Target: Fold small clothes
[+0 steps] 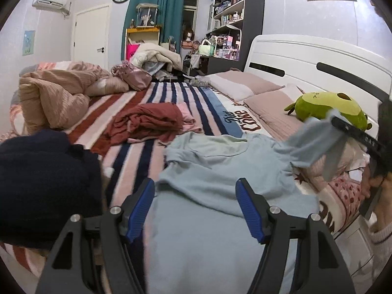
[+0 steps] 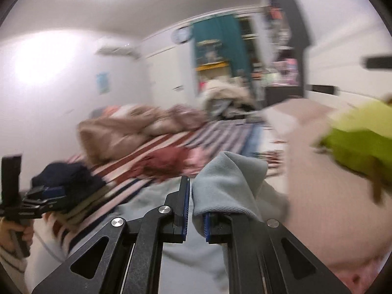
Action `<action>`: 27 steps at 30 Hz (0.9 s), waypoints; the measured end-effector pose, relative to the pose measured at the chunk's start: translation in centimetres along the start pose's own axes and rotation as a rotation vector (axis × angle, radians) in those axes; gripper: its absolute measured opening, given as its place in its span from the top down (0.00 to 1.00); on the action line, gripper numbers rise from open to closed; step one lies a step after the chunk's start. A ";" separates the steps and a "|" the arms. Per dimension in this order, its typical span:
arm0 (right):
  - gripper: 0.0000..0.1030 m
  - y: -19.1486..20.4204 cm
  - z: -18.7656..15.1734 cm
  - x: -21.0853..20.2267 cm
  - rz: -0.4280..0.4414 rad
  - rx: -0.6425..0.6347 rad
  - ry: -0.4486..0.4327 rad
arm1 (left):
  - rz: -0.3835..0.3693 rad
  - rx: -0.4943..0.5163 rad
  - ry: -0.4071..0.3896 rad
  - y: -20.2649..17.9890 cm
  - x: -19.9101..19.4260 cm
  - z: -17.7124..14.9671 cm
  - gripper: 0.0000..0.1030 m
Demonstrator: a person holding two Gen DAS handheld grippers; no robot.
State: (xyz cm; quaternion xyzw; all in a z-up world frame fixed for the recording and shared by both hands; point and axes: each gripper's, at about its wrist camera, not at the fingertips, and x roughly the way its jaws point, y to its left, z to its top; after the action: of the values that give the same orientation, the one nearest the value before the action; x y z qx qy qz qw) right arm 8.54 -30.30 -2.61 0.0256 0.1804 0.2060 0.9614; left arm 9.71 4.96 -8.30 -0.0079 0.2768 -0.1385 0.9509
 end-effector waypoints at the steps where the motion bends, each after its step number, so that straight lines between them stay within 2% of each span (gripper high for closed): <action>1: 0.96 1.3 -0.1 0.9 0.034 -0.025 0.027 | 0.009 0.002 -0.006 0.5 -0.4 -0.2 0.35; 4: 0.96 6.0 -1.8 4.9 0.148 -0.106 0.166 | 0.016 -0.014 -0.015 2.1 -1.4 -0.9 0.34; 7: 0.96 10.3 -5.8 9.5 0.254 -0.168 0.373 | 0.013 -0.034 -0.009 3.6 -1.6 -1.5 0.34; 9: 0.95 12.5 -9.0 12.4 0.265 -0.207 0.506 | 0.012 -0.043 0.004 4.4 -1.4 -2.0 0.34; 12: 0.91 13.4 -12.9 14.4 0.253 -0.227 0.620 | 0.004 -0.054 0.025 5.1 -1.0 -2.7 0.34; 15: 0.76 13.1 -13.5 14.5 0.269 -0.187 0.628 | -0.002 -0.044 0.035 4.8 -0.7 -2.9 0.33; 16: 0.66 12.9 -13.3 14.2 0.277 -0.167 0.626 | -0.002 -0.038 0.037 4.7 -0.6 -2.8 0.32; 17: 0.61 12.5 -12.8 13.4 0.287 -0.149 0.616 | -0.002 -0.034 0.037 4.5 -0.5 -2.8 0.31; 19: 0.58 12.2 -11.6 11.6 0.300 -0.132 0.582 | -0.011 -0.031 0.037 4.2 -0.3 -2.7 0.30; 22: 0.49 10.8 -10.0 7.6 0.295 -0.112 0.521 | -0.022 -0.024 0.047 3.5 0.2 -2.6 0.30; 25: 0.41 8.0 -9.3 4.8 0.229 -0.076 0.463 | -0.029 -0.017 0.058 2.7 0.8 -2.5 0.29; 27: 0.34 5.5 -9.4 4.7 0.137 -0.036 0.454 | -0.033 -0.027 0.059 2.3 1.1 -2.2 0.30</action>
State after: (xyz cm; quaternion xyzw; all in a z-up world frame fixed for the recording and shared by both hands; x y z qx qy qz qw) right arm 7.07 -23.58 -12.31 -0.0264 0.3859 0.2744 0.8804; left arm 10.06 7.05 -11.01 -0.0213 0.3065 -0.1507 0.9396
